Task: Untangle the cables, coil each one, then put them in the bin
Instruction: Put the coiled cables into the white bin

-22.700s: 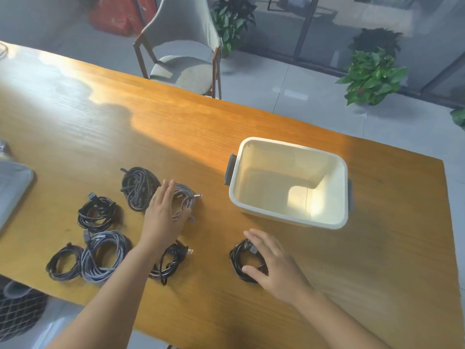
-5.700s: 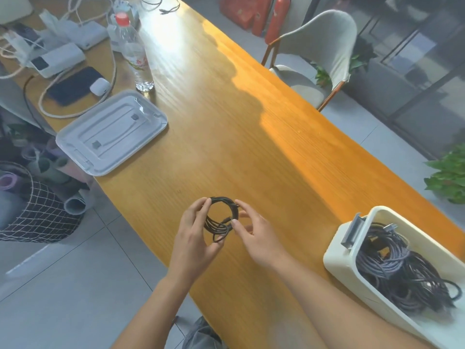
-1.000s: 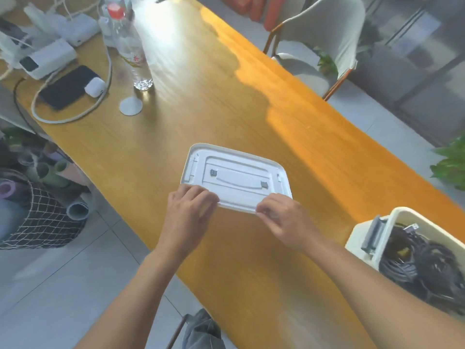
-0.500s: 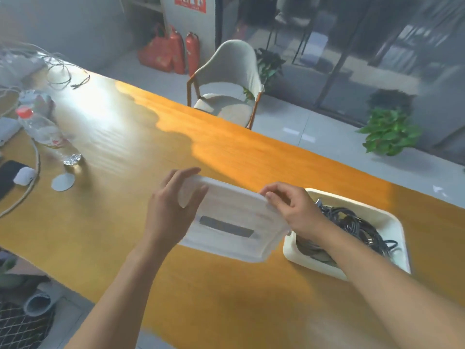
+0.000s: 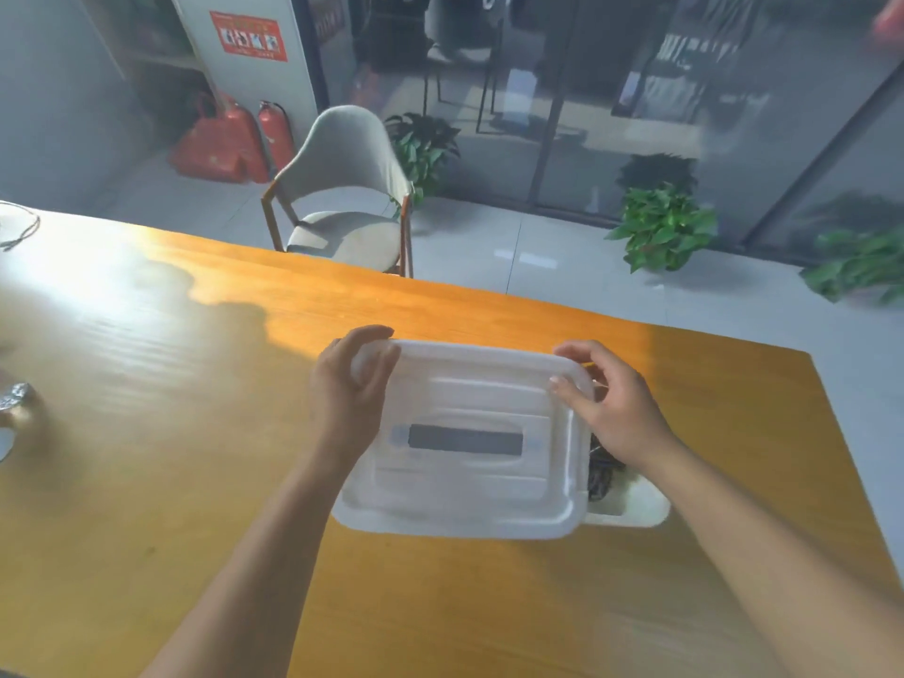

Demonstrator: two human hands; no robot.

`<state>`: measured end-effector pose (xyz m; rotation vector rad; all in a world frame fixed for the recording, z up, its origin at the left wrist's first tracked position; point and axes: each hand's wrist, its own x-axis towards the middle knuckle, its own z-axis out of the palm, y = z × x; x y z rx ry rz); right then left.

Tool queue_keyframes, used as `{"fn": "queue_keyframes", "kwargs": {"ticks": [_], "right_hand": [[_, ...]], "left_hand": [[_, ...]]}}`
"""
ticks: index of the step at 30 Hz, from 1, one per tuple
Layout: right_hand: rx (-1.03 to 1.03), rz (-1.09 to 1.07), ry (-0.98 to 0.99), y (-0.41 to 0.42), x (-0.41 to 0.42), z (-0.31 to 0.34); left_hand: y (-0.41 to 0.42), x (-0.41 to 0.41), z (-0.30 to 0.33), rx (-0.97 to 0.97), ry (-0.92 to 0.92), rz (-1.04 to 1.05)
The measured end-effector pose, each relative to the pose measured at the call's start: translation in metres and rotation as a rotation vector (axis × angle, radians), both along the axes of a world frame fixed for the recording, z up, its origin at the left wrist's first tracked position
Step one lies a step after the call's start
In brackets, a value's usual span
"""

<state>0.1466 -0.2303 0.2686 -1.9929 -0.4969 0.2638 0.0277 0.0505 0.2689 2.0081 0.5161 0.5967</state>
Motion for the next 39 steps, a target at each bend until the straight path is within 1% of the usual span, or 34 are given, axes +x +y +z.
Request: {"fn": "queue_keyframes", "kwargs": {"ticks": [2, 8, 12, 14, 17, 20, 25, 29, 31, 34, 39], "right_hand": [[-0.030, -0.065, 0.018, -0.027, 0.007, -0.014], [-0.128, -0.251, 0.024, -0.086, 0.026, -0.052], [-0.174, -0.307, 0.003, -0.101, 0.038, -0.066], [-0.215, -0.328, -0.026, -0.102, 0.044, -0.074], [-0.307, -0.324, -0.109, -0.101, 0.052, -0.083], [-0.348, -0.294, -0.167, -0.097, 0.060, -0.091], [-0.322, -0.243, -0.085, -0.092, 0.063, -0.102], [-0.286, -0.239, 0.030, -0.092, 0.057, -0.108], [-0.263, -0.244, 0.054, -0.094, 0.055, -0.110], [-0.261, -0.271, 0.052, -0.094, 0.053, -0.112], [-0.296, -0.298, 0.050, -0.091, 0.051, -0.104]], "left_hand": [[-0.016, 0.016, -0.016, -0.051, 0.042, -0.025], [-0.061, 0.052, -0.060, -0.109, 0.171, -0.149], [-0.077, 0.061, -0.076, -0.068, 0.250, -0.243], [-0.080, 0.066, -0.085, -0.060, 0.263, -0.254], [-0.085, 0.074, -0.090, -0.019, 0.249, -0.244], [-0.083, 0.082, -0.096, 0.108, 0.217, -0.229], [-0.074, 0.076, -0.117, 0.167, 0.269, -0.289], [-0.073, 0.071, -0.122, 0.106, 0.296, -0.306], [-0.073, 0.071, -0.121, 0.109, 0.322, -0.322], [-0.073, 0.069, -0.118, 0.171, 0.352, -0.326], [-0.079, 0.069, -0.112, 0.296, 0.359, -0.275]]}}
